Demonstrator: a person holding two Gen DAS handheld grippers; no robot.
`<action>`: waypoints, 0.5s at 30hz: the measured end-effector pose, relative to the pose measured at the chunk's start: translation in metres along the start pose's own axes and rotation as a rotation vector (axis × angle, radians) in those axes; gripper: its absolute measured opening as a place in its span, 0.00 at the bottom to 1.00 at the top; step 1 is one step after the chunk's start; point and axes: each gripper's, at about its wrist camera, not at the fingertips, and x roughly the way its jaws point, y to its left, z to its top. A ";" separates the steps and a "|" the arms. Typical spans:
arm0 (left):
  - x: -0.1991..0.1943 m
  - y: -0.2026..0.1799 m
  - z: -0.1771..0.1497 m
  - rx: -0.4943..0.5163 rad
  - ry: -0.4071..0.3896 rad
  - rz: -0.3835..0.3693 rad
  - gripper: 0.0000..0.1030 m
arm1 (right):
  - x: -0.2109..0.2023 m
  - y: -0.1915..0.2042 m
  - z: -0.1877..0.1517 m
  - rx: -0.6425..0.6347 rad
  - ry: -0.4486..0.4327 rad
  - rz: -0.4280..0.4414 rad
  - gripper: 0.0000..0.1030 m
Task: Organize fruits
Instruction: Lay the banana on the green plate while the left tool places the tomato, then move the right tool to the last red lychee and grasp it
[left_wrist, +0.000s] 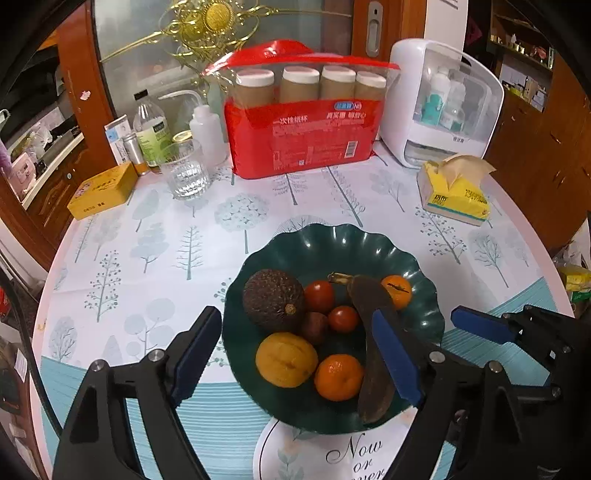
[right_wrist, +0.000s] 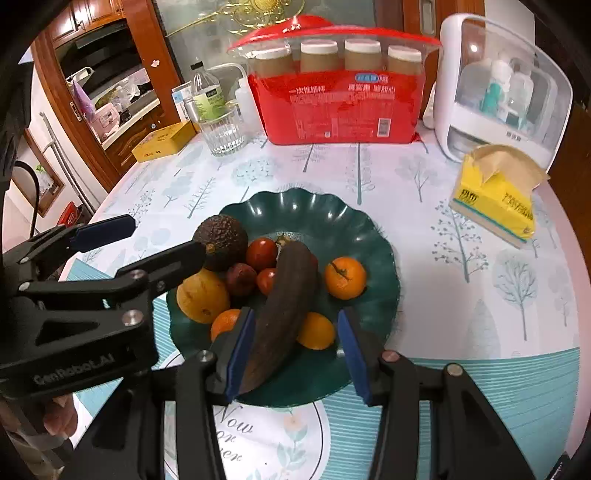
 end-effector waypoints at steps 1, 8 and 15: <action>-0.005 0.001 -0.001 -0.002 -0.007 0.000 0.83 | -0.003 0.001 0.000 -0.001 -0.005 -0.004 0.46; -0.032 0.009 -0.006 -0.028 -0.029 0.001 0.86 | -0.028 0.007 0.000 -0.010 -0.042 -0.025 0.46; -0.081 0.018 -0.039 -0.039 -0.079 -0.002 0.91 | -0.073 0.020 -0.023 -0.054 -0.111 -0.016 0.49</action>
